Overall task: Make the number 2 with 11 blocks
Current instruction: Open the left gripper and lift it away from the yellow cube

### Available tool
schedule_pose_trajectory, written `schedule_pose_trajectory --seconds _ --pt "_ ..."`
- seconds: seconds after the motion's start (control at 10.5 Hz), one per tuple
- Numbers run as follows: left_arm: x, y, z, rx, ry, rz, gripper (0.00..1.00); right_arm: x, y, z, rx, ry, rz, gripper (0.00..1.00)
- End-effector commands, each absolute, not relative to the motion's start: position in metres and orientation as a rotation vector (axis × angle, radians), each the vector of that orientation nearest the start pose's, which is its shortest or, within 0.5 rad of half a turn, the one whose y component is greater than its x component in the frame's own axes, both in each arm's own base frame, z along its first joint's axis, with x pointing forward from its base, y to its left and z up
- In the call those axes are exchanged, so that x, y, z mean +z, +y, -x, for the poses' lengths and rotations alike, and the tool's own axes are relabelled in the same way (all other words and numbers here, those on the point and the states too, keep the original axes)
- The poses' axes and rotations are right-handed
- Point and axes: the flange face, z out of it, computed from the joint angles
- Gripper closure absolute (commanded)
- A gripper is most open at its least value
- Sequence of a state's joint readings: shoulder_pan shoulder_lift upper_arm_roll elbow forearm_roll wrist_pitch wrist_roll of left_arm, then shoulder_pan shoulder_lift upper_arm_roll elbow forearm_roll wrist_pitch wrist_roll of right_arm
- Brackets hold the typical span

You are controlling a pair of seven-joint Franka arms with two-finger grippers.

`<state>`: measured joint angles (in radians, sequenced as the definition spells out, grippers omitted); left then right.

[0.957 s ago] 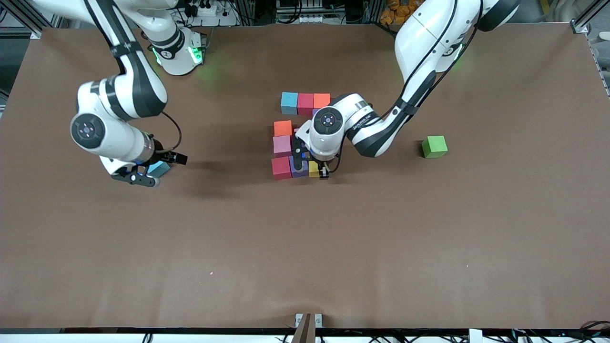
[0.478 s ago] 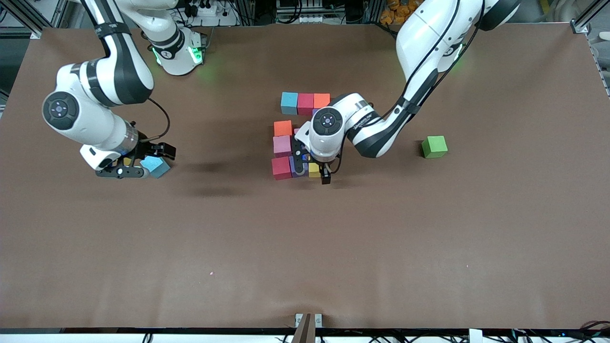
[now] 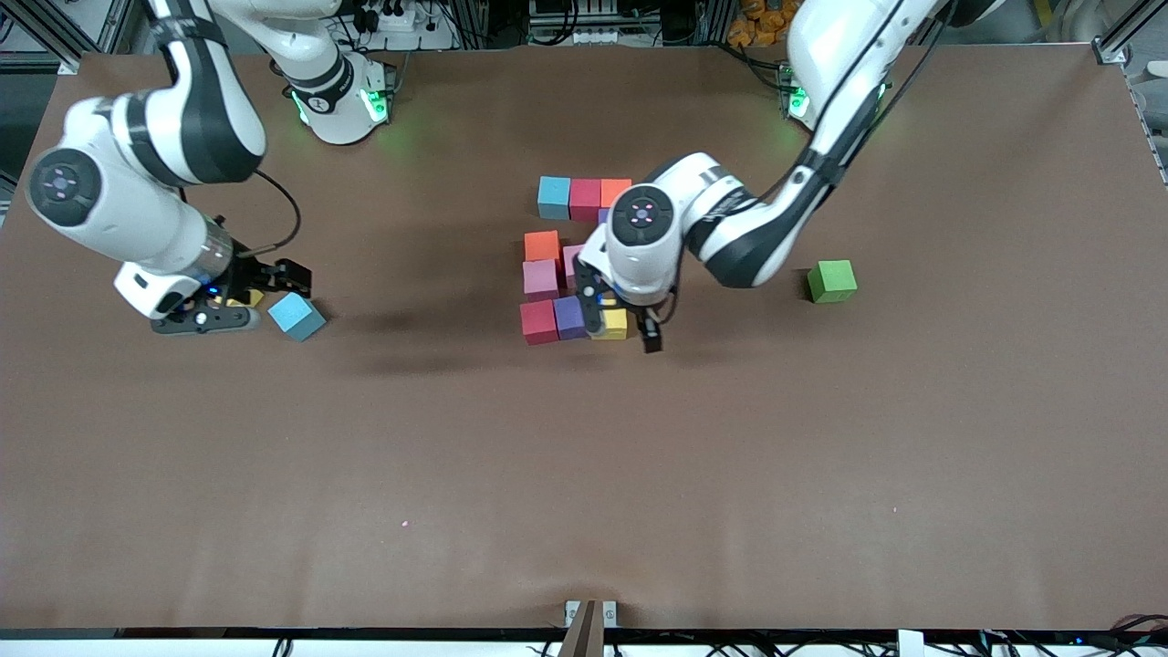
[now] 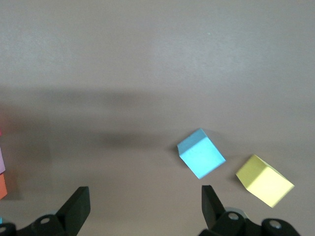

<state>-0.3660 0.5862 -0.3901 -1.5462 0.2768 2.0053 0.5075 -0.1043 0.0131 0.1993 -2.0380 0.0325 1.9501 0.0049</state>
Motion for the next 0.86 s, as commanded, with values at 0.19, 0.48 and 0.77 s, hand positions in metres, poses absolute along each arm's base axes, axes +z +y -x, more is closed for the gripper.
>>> schedule_pose_trajectory --seconds 0.19,0.48,0.77 --pt "0.388 -0.328 -0.603 0.157 1.636 2.682 0.0 0.507 0.041 -0.533 0.06 -0.156 3.093 0.0" --pt "0.432 -0.248 -0.635 0.121 1.45 2.77 0.0 0.556 0.031 -0.539 0.008 -0.23 3.097 0.0" --pt "0.444 -0.187 -0.66 0.092 1.293 2.809 0.0 0.609 0.009 -0.544 -0.069 -0.306 3.093 0.0"
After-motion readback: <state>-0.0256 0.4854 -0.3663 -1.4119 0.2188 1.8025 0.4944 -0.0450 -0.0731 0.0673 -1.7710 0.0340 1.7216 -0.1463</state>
